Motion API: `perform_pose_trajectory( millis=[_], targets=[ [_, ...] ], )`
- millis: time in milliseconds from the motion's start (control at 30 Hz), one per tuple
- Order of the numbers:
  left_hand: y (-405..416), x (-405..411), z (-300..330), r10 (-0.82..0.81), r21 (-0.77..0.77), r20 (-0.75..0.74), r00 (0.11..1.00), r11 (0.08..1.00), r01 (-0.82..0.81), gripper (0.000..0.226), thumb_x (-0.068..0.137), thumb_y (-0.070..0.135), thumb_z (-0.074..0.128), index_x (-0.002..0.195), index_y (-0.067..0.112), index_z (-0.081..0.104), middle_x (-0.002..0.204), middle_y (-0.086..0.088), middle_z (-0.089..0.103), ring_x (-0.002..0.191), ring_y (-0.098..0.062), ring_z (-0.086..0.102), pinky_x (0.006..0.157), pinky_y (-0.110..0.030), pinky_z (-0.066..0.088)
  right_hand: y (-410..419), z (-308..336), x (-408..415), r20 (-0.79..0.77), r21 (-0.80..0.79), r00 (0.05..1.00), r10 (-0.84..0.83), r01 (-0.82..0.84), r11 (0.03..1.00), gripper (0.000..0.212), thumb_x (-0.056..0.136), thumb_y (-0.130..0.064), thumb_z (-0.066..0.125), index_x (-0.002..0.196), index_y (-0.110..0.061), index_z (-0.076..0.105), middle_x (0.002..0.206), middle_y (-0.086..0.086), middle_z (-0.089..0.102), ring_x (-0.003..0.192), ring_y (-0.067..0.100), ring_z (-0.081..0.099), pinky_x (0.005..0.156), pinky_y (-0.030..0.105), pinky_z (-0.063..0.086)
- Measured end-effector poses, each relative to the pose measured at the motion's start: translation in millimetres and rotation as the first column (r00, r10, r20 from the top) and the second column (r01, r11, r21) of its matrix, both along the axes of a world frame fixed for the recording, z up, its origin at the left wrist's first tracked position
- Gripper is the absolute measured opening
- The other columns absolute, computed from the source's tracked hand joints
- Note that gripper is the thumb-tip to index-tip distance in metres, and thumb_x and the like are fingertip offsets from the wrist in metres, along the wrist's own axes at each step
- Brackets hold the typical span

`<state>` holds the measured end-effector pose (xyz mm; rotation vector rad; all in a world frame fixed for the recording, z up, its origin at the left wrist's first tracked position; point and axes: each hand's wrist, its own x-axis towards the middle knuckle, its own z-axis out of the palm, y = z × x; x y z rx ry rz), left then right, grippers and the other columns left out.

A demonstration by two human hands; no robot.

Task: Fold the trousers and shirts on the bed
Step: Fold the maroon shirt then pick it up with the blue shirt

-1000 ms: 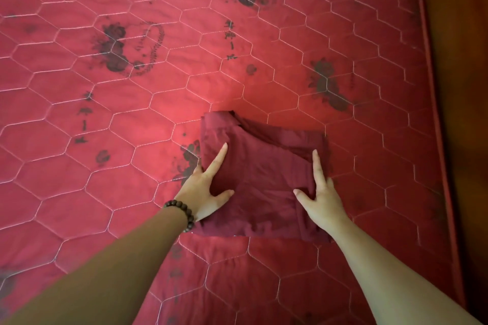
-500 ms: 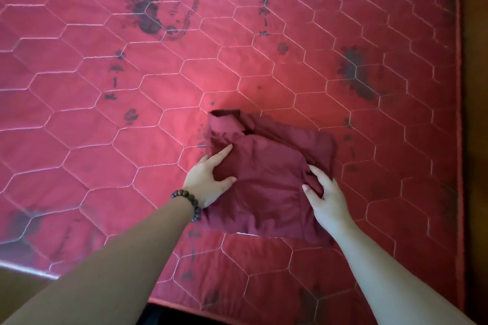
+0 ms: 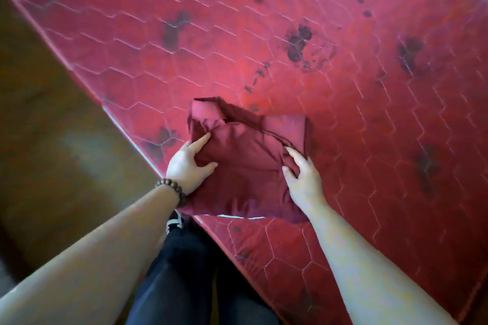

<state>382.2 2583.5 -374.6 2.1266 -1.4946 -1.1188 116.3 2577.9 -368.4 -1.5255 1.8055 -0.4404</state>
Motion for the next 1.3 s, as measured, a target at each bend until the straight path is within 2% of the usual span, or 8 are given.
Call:
perform_pose_trajectory(
  millis=[100,200,300,567,767,1033,1300],
  targets=[
    [14.1,57.6,50.3,0.142,-0.061,0.028,0.989,0.988,-0.140,0.076,0.074,0.029,0.077,0.140,0.041,0.042,0.126,-0.006,0.057,0.117,-0.026,0.055,0.097,-0.030,0.041,-23.5,44.4,58.5,0.024,-0.031,0.990,0.142,-0.141,0.990,0.048,0.088,-0.008,0.063,0.133,-0.021,0.056,0.128,0.014,0.056,0.120,0.030,0.052,0.100,0.025,0.035],
    [33.2,115.6,94.9,0.289,-0.096,-0.011,0.957,0.953,-0.289,0.074,0.074,0.028,0.077,0.139,0.041,0.044,0.124,0.000,0.058,0.119,-0.020,0.053,0.097,-0.021,0.036,-43.2,86.0,120.3,0.050,-0.079,0.951,0.306,-0.302,0.950,0.047,0.087,-0.005,0.063,0.132,-0.015,0.056,0.129,0.012,0.058,0.121,0.028,0.052,0.098,0.015,0.029],
    [52.7,170.0,131.2,0.396,-0.119,-0.044,0.917,0.909,-0.399,0.073,0.074,0.027,0.078,0.139,0.040,0.045,0.124,0.004,0.057,0.119,-0.016,0.052,0.094,-0.016,0.033,-58.5,120.9,185.7,0.055,-0.089,0.903,0.426,-0.421,0.903,0.048,0.087,-0.004,0.064,0.132,-0.015,0.056,0.130,0.012,0.058,0.122,0.026,0.052,0.100,0.016,0.029],
    [88.8,320.9,204.7,0.560,-0.200,0.002,0.828,0.812,-0.549,0.076,0.072,0.031,0.079,0.139,0.040,0.044,0.127,0.004,0.057,0.119,-0.016,0.054,0.093,-0.018,0.036,-75.4,187.5,366.2,0.086,-0.124,0.774,0.628,-0.617,0.777,0.049,0.086,-0.005,0.063,0.133,-0.020,0.056,0.132,0.005,0.058,0.124,0.021,0.052,0.100,0.013,0.029],
    [83.8,430.9,245.7,0.623,-0.288,0.047,0.781,0.757,-0.586,0.076,0.073,0.032,0.078,0.141,0.039,0.043,0.129,0.003,0.056,0.119,-0.015,0.053,0.092,-0.017,0.034,-103.2,227.4,492.8,0.093,-0.177,0.700,0.708,-0.688,0.704,0.049,0.088,-0.007,0.061,0.134,-0.021,0.054,0.134,0.004,0.057,0.125,0.021,0.050,0.102,0.020,0.031],
    [9.3,548.9,254.8,0.659,-0.327,0.013,0.752,0.714,-0.619,0.077,0.074,0.031,0.078,0.142,0.037,0.042,0.132,0.003,0.054,0.122,-0.014,0.051,0.095,-0.015,0.033,-192.3,240.6,622.5,0.064,-0.202,0.686,0.725,-0.703,0.682,0.049,0.088,-0.009,0.063,0.133,-0.027,0.055,0.133,0.007,0.057,0.122,0.024,0.052,0.103,0.024,0.034],
    [-164.5,688.1,253.0,0.640,-0.347,0.068,0.765,0.734,-0.584,0.077,0.075,0.033,0.077,0.142,0.037,0.040,0.130,0.002,0.054,0.121,-0.016,0.052,0.093,-0.013,0.031,-358.8,233.2,764.8,0.109,-0.183,0.701,0.705,-0.683,0.707,0.050,0.089,-0.011,0.061,0.134,-0.031,0.053,0.133,0.006,0.056,0.123,0.023,0.052,0.102,0.025,0.036]
  ],
)
